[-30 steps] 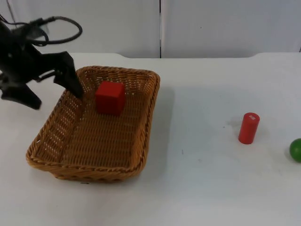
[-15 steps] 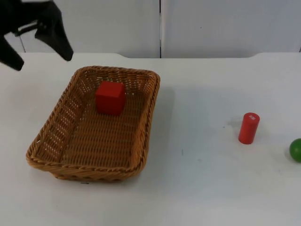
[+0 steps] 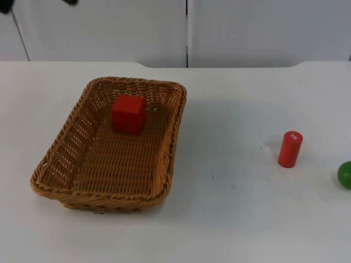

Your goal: Pick up the basket with the left hand and place the object to the left of the red cylinder into the basket with the right hand.

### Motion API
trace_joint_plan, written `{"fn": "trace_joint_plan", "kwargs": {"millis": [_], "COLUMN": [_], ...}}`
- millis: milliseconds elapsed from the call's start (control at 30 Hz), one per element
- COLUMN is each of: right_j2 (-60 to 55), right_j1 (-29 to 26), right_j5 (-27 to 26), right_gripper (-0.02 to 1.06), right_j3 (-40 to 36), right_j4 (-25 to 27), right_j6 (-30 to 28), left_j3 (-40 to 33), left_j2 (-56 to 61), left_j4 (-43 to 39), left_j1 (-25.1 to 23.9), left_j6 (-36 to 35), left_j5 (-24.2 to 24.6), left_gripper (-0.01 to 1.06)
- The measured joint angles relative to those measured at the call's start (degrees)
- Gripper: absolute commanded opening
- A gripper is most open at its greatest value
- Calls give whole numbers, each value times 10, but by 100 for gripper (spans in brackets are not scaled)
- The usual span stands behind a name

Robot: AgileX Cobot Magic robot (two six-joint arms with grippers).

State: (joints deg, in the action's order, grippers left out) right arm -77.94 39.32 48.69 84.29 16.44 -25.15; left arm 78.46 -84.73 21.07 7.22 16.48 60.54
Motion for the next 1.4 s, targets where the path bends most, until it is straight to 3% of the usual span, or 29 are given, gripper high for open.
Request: {"fn": "trace_joint_plan", "kwargs": {"millis": [433,867,1067,1400], "right_j2": [5,14,40,88], "right_j1": [0,0,0,0], "right_j5": [-35,-65,-102,-152], "right_gripper": [84,84,84,84], "right_j3": [-35,-71,-109,-214], "right_j4": [11,23,30,31], "right_j6": [1,0,1,1], "left_j3": [0,-3,-80,-253], "left_j2": [216,303,338,446], "left_j4": [-2,-1,0,0], "left_j1": [0,0,0,0], "left_j6": [0,0,0,0], "left_j5": [3,30,9,-74], "left_gripper": [95,95,95,95]}}
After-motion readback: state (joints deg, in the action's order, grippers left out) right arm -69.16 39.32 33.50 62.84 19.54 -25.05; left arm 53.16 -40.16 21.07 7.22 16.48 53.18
